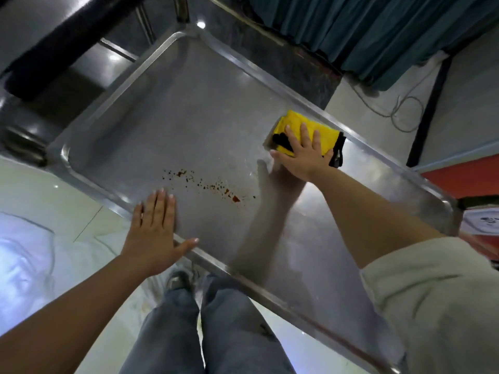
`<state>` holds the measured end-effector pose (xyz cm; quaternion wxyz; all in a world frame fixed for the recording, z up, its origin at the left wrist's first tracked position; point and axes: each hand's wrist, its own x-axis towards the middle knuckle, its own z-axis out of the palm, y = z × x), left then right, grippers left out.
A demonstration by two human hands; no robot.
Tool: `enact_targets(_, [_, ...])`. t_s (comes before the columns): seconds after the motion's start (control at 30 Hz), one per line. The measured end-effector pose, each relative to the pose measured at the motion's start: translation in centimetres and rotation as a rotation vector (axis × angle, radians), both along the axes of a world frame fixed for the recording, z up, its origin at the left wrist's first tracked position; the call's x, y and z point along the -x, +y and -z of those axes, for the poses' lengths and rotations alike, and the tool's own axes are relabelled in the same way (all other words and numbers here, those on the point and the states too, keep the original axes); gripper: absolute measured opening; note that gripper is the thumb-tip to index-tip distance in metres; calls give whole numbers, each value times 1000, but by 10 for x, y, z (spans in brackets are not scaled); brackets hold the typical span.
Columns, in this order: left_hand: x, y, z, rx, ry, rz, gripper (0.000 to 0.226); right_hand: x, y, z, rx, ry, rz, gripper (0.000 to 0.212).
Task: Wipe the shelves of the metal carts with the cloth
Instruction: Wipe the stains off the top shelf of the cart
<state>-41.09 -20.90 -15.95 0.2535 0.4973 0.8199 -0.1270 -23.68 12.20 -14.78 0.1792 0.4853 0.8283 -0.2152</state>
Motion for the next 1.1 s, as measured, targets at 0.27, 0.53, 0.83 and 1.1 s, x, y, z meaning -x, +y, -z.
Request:
enact_targets(0.27, [1, 6, 2, 2, -32, -20, 112, 11, 29, 2, -36, -8, -24, 95])
enact_targets(0.53, [4, 11, -3, 21, -51, 1, 109, -22, -79, -7, -9, -17, -149, 96])
enact_targets(0.83, [16, -6, -8, -50, -178, 78, 102, -25, -248, -18, 19, -23, -283, 89])
enact_targets(1.1, [83, -29, -16, -74, -137, 154, 101, 18, -220, -15, -39, -32, 19, 84])
